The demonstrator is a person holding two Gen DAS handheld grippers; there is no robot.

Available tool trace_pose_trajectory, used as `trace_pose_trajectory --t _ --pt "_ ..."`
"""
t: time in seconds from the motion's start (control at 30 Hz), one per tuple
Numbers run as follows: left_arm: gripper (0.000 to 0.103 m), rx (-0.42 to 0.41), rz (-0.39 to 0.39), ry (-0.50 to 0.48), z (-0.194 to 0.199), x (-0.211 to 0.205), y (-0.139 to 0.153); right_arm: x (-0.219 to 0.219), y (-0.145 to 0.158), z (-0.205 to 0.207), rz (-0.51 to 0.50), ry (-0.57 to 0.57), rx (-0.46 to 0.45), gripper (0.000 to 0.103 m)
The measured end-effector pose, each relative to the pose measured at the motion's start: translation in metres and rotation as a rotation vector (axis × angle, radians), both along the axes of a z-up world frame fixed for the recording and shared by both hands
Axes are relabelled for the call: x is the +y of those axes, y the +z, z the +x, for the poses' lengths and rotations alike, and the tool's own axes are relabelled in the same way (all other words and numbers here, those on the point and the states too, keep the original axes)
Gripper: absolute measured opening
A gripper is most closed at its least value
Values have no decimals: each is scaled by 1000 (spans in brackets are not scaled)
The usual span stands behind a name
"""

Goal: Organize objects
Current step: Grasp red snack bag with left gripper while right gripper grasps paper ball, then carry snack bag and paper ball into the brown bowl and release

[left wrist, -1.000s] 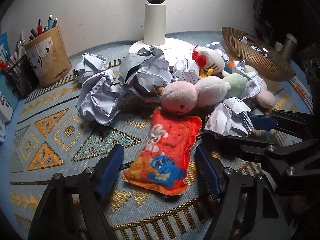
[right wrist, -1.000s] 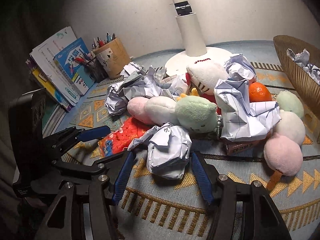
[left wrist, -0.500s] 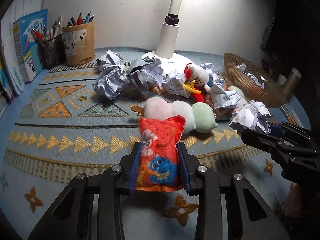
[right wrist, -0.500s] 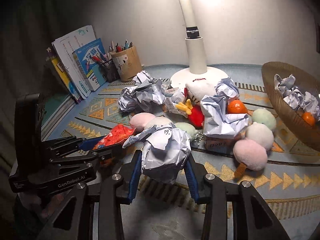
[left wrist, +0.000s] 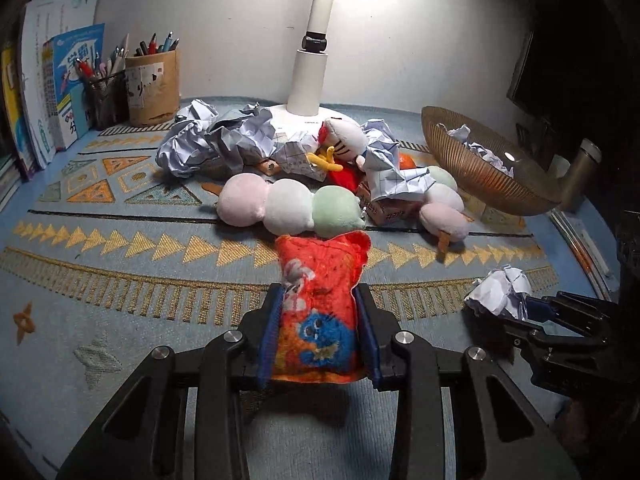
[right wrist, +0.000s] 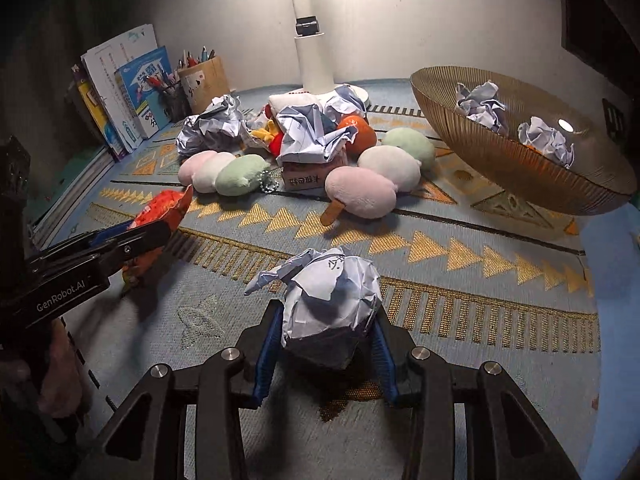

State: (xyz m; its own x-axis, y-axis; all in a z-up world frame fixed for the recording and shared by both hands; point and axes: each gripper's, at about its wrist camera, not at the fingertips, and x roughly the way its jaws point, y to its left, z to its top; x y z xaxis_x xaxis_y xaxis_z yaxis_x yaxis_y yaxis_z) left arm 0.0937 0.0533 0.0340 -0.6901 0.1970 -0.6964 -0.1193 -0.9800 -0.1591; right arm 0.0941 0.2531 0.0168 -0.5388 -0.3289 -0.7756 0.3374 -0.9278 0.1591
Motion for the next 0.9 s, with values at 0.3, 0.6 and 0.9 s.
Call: trace_pose_trajectory --t 0.3,0.6,0.9 --pt "32 9 4 -5 2 0 -1 2 3 5 -21 -13 -1 59" --pt "32 5 -35 -18 1 7 -2 15 2 -11 -77 -98 -37 59" --pt "32 5 -39 -9 0 7 -2 18 5 -19 -135 -101 -35 47"
